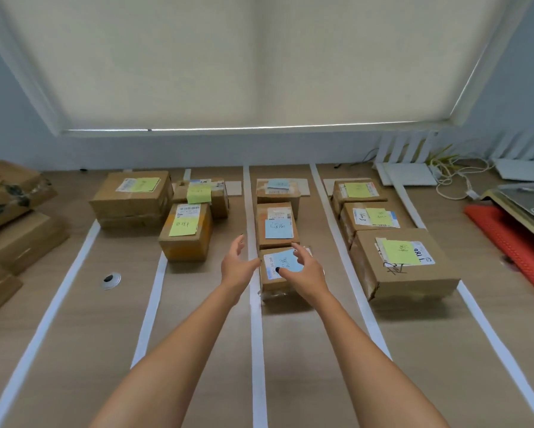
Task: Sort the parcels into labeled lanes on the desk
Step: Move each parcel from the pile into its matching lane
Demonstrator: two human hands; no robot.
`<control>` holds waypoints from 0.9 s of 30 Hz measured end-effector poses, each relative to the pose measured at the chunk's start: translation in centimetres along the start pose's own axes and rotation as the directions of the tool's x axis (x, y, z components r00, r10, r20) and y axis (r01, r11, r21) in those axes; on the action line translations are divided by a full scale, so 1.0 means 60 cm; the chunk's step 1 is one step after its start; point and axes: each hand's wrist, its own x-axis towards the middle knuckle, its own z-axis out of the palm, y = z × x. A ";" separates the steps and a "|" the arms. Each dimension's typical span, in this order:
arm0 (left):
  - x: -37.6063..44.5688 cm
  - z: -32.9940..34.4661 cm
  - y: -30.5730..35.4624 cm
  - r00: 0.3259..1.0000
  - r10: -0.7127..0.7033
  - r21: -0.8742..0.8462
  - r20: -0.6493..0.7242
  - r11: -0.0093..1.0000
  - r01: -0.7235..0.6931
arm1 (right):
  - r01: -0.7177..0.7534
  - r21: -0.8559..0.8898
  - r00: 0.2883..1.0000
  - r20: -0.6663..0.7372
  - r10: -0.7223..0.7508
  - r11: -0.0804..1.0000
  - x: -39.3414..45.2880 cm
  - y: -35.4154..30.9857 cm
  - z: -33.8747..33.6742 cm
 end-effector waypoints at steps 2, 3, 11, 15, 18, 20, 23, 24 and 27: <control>-0.002 -0.032 0.003 0.999 0.024 0.016 0.024 1.000 -0.024 | -0.013 0.011 1.000 0.011 0.013 1.000 -0.006 -0.030 0.029; -0.002 -0.053 0.005 0.999 0.038 0.029 0.033 0.999 -0.039 | -0.016 0.008 1.000 0.021 0.016 1.000 -0.007 -0.046 0.047; 0.042 -0.304 -0.039 0.993 0.104 0.000 0.053 0.995 -0.104 | 0.113 -0.005 0.990 0.088 -0.112 0.994 -0.023 -0.191 0.252; 0.085 -0.456 -0.085 0.991 0.131 -0.022 -0.006 0.991 -0.131 | 0.165 -0.011 0.980 0.115 -0.163 0.986 -0.043 -0.278 0.402; 0.107 -0.585 -0.116 0.990 0.143 -0.021 0.005 0.989 -0.143 | 0.187 -0.027 0.979 0.086 -0.184 0.982 -0.065 -0.343 0.518; 0.115 -0.680 -0.133 0.989 0.149 -0.011 0.015 0.989 -0.149 | 0.184 -0.031 0.979 0.097 -0.181 0.982 -0.079 -0.388 0.593; 0.130 -0.811 -0.151 0.988 0.150 0.018 0.034 0.988 -0.151 | 0.147 -0.004 0.984 0.098 -0.146 0.989 -0.095 -0.450 0.698; 0.137 -0.849 -0.155 0.989 0.147 0.028 0.031 0.989 -0.148 | 0.132 0.016 0.987 0.092 -0.133 0.991 -0.098 -0.467 0.730; 0.152 -0.941 -0.176 0.989 0.145 0.057 0.001 0.988 -0.145 | 0.098 0.055 0.989 0.101 -0.103 0.994 -0.104 -0.511 0.814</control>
